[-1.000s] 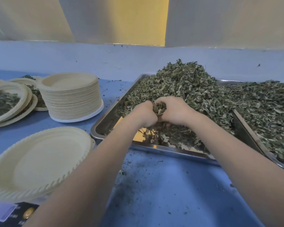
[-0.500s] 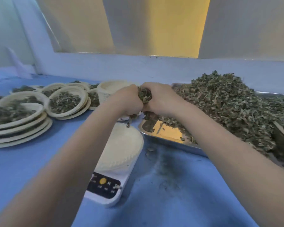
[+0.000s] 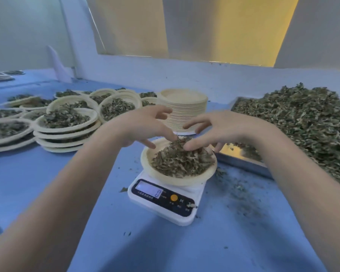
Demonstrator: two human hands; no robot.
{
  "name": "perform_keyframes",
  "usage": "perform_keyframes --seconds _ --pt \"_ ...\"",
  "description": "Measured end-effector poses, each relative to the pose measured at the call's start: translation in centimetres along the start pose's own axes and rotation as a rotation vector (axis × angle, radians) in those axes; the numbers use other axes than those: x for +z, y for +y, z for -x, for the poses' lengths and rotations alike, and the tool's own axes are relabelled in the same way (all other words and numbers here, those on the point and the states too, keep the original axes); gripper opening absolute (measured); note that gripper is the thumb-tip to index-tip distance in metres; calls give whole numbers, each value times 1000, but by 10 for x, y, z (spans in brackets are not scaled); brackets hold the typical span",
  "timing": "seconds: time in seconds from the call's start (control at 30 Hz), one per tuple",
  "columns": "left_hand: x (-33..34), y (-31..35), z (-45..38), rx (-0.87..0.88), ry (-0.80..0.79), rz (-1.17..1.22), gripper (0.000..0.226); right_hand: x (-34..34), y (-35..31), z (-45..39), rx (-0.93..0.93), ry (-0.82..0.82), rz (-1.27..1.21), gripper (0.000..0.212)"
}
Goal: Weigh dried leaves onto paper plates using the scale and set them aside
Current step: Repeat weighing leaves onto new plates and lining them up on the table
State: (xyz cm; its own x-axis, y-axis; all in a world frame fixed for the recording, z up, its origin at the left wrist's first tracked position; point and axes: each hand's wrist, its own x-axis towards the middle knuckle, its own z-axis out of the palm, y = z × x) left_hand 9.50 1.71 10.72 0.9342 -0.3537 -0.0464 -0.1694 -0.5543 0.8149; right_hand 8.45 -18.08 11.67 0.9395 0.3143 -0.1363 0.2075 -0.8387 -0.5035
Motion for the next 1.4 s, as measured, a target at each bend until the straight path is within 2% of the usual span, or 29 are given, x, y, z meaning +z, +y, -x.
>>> perform_keyframes --seconds 0.17,0.3,0.43,0.67,0.77,0.97,1.03,1.13,1.23,1.3,1.4 --pt "6 -14 -12 52 247 29 37 11 1 -15 -87 210 -30 34" --pt "25 -24 -20 145 358 65 28 26 1 -31 -125 346 -72 15" --pt "31 -25 -25 204 415 143 27 27 0 -35 -122 358 -53 3" --pt "35 -36 -18 269 518 257 29 19 7 -32 -107 345 -50 3" --pt "35 -40 -17 294 513 281 28 21 4 -36 -126 337 -49 5" --pt "36 -55 -15 280 535 217 27 28 -1 -40 -137 284 15 7" --pt "36 -57 -15 284 538 220 25 26 -1 -36 -134 245 61 15" --pt "40 -58 -15 282 552 227 25 27 -5 -26 -121 81 71 34" --pt "42 -59 -16 277 575 238 30 39 -12 -29 -123 0 269 45" --pt "42 -61 -16 275 589 240 32 46 -17 -34 -174 42 354 34" --pt "42 -63 -17 272 600 248 32 44 -19 -36 -241 155 277 14"
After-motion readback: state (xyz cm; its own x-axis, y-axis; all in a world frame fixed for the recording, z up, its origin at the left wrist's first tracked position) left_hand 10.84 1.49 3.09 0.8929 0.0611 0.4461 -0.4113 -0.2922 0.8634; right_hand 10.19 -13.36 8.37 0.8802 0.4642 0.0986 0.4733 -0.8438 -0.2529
